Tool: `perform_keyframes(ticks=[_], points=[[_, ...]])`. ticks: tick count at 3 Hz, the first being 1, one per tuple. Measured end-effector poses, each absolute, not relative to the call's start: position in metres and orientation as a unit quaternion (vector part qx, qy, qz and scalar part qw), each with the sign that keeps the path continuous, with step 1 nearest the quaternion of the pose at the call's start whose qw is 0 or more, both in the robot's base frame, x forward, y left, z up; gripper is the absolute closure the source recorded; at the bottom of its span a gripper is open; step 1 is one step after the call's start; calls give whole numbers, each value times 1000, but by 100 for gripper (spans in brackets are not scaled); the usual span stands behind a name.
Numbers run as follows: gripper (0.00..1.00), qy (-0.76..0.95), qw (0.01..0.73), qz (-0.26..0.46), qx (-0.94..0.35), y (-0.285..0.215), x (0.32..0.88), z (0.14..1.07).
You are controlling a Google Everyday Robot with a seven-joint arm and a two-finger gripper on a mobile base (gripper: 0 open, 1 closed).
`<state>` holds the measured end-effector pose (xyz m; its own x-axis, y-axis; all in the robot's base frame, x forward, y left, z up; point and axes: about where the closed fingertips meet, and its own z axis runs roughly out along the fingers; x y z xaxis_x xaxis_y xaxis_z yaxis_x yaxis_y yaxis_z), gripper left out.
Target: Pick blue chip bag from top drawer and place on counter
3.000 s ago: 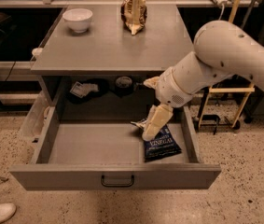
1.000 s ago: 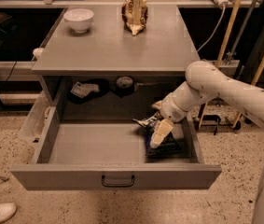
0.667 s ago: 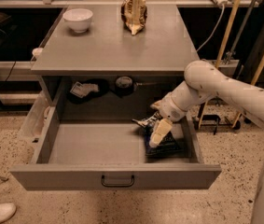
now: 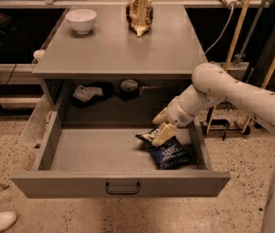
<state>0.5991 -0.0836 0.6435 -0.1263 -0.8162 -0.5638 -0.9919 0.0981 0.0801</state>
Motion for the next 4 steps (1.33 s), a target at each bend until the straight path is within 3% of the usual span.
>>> perform_keyframes(ticks=[2, 3, 4], points=[[88, 717, 203, 235, -624, -82, 601, 643], [100, 727, 231, 202, -615, -93, 604, 668], [100, 747, 261, 113, -601, -112, 603, 715]])
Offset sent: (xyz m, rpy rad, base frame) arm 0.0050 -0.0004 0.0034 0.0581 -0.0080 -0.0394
